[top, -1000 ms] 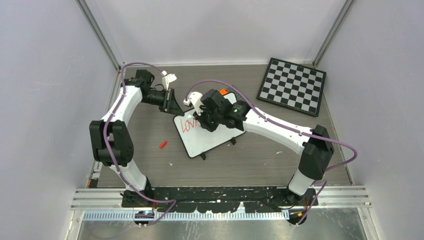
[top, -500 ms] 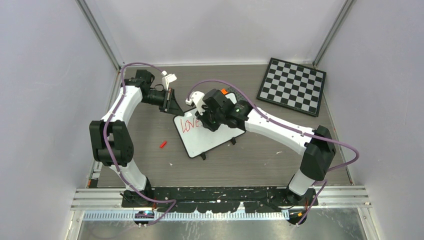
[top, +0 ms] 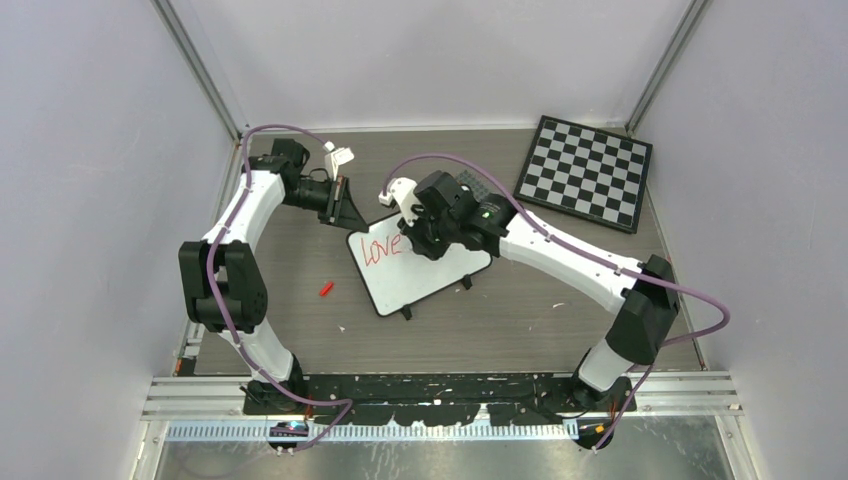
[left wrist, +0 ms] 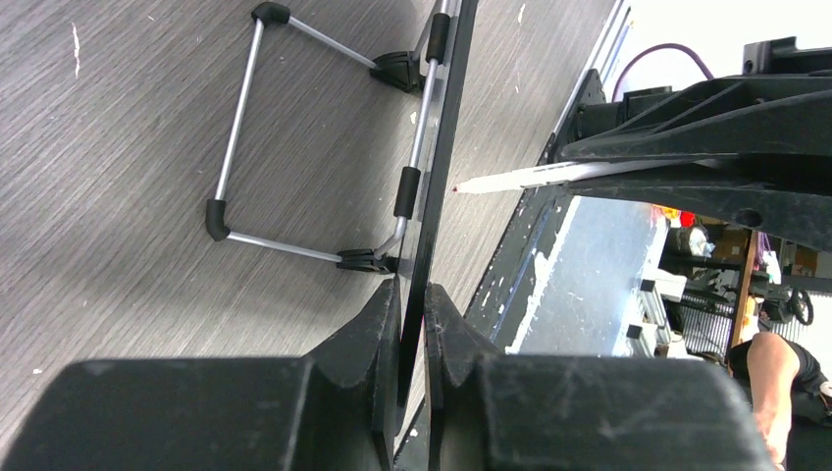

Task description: Write a sentence on the whiteboard

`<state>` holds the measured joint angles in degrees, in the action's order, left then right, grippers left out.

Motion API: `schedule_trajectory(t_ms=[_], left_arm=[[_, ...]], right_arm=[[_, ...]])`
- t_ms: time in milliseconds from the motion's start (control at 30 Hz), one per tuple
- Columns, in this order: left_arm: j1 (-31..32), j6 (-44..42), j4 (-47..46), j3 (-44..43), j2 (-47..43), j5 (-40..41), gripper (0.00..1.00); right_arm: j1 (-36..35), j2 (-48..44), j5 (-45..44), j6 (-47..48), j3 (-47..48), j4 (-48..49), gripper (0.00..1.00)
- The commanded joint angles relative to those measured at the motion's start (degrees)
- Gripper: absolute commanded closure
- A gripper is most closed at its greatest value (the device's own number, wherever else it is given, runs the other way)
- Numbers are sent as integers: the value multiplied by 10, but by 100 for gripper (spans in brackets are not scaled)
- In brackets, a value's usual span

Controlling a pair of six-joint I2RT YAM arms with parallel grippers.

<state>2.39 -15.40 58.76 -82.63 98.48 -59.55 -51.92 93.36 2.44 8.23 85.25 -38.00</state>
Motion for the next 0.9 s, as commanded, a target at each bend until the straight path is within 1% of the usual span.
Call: schedule_trajectory(t_ms=[0,133,200,267,433,667,867], left_arm=[[-3,-2,26,-32,-8,30,82],[-4,-5,36,-39,-14,27,69],[-2,-4,36,-38,-19,27,64],[1,-5,36,-36,-18,30,61],[7,-3,34,-33,-11,34,61],[7,1,29,-34,-7,36,66],[9,3,26,-34,-3,35,70]], right_arm=[[17,-47,25,-7,11,0,100],[50,-64,54,-17,-4,13,100],[58,-67,59,-16,-5,14,100],[60,-65,57,-14,-6,18,100],[60,-58,48,-13,-10,29,100],[60,-47,15,-10,-16,48,100],[60,-34,8,-10,-13,58,100]])
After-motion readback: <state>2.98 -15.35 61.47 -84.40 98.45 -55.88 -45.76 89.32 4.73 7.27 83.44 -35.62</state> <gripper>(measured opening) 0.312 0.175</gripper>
